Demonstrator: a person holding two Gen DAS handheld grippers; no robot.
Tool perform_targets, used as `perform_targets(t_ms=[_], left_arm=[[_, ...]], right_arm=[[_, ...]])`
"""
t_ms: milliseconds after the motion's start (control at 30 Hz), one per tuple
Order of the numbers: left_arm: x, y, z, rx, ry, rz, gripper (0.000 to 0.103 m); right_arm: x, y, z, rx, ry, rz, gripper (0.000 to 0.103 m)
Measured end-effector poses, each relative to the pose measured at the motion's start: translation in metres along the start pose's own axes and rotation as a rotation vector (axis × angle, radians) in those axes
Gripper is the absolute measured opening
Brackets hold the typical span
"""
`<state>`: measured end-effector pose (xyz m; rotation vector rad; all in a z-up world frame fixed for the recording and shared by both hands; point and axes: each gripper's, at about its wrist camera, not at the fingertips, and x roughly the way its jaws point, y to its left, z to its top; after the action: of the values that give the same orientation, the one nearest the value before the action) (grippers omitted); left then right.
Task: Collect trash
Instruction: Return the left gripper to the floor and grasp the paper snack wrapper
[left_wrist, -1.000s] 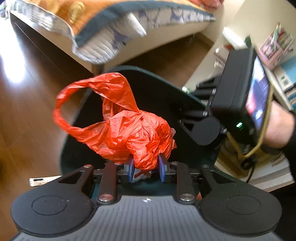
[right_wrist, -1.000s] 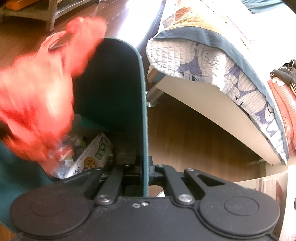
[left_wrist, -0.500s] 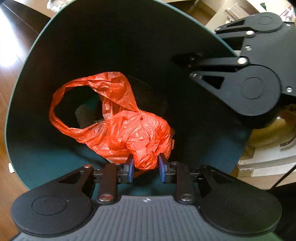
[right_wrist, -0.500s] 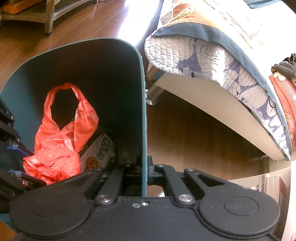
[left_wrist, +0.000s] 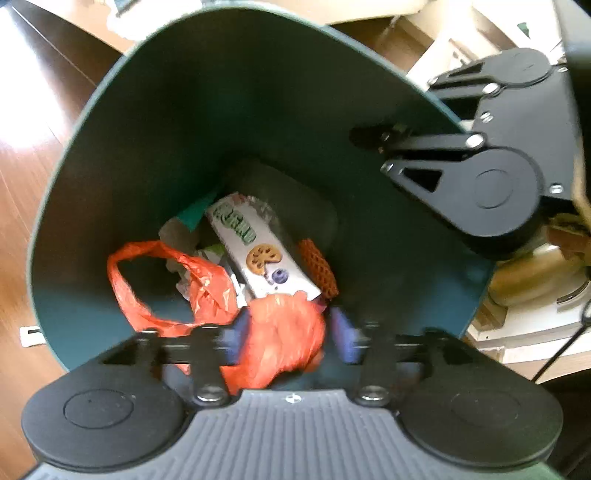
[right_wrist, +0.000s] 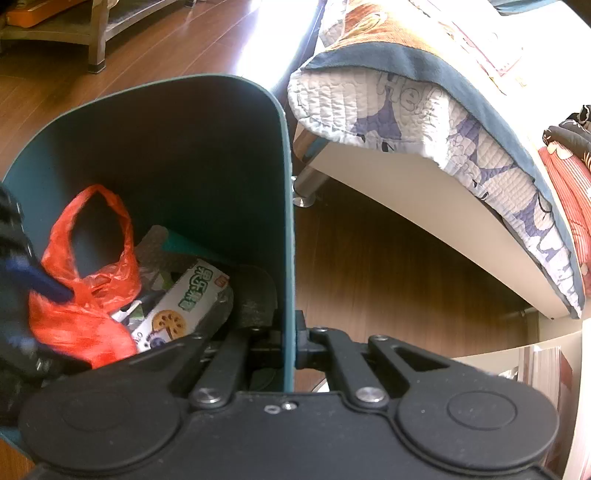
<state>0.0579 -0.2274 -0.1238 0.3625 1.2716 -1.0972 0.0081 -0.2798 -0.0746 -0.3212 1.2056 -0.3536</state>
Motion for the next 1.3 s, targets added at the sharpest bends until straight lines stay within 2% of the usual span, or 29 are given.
perform_targets(t_ms=[33, 267, 300, 400, 500, 600, 733, 933, 1033, 1100, 1300], left_arm=[[-0.006, 0.000, -0.001, 0.005, -0.017, -0.004, 0.065], [-0.045, 0.008, -0.017, 0.023, -0.077, -0.021, 0.068], [-0.051, 0.010, -0.019, 0.021, -0.088, -0.008, 0.072], [-0.067, 0.026, -0.029, -0.004, -0.124, 0.031, 0.073], [-0.080, 0.051, -0.039, -0.064, -0.139, 0.063, 0.073], [-0.092, 0.074, -0.046, -0.121, -0.163, 0.113, 0.080], [-0.101, 0.104, -0.052, -0.194, -0.189, 0.193, 0.080], [-0.077, 0.170, -0.051, -0.457, -0.167, 0.291, 0.080], [-0.051, 0.196, -0.049, -0.538, -0.132, 0.337, 0.080], [-0.030, 0.214, -0.048, -0.604, -0.104, 0.346, 0.080], [0.028, 0.265, -0.060, -0.839, -0.014, 0.309, 0.080]], right_arm=[[0.000, 0.000, 0.000, -0.001, -0.001, 0.000, 0.002], [-0.001, -0.002, 0.000, 0.000, 0.000, 0.004, 0.002], [0.000, -0.002, 0.000, 0.000, 0.001, 0.004, 0.002], [0.000, -0.003, 0.000, 0.002, 0.004, 0.010, 0.002], [0.001, -0.005, -0.001, 0.003, 0.006, 0.015, 0.002], [0.002, -0.006, 0.000, 0.006, 0.009, 0.019, 0.002], [0.002, -0.006, 0.000, -0.002, 0.010, 0.022, 0.002], [0.000, -0.005, -0.004, -0.015, 0.015, 0.033, 0.003], [-0.005, -0.003, -0.007, -0.025, 0.006, 0.056, 0.004], [-0.007, -0.001, -0.009, -0.039, 0.006, 0.062, 0.006], [-0.009, -0.002, -0.014, -0.032, 0.014, 0.076, 0.009]])
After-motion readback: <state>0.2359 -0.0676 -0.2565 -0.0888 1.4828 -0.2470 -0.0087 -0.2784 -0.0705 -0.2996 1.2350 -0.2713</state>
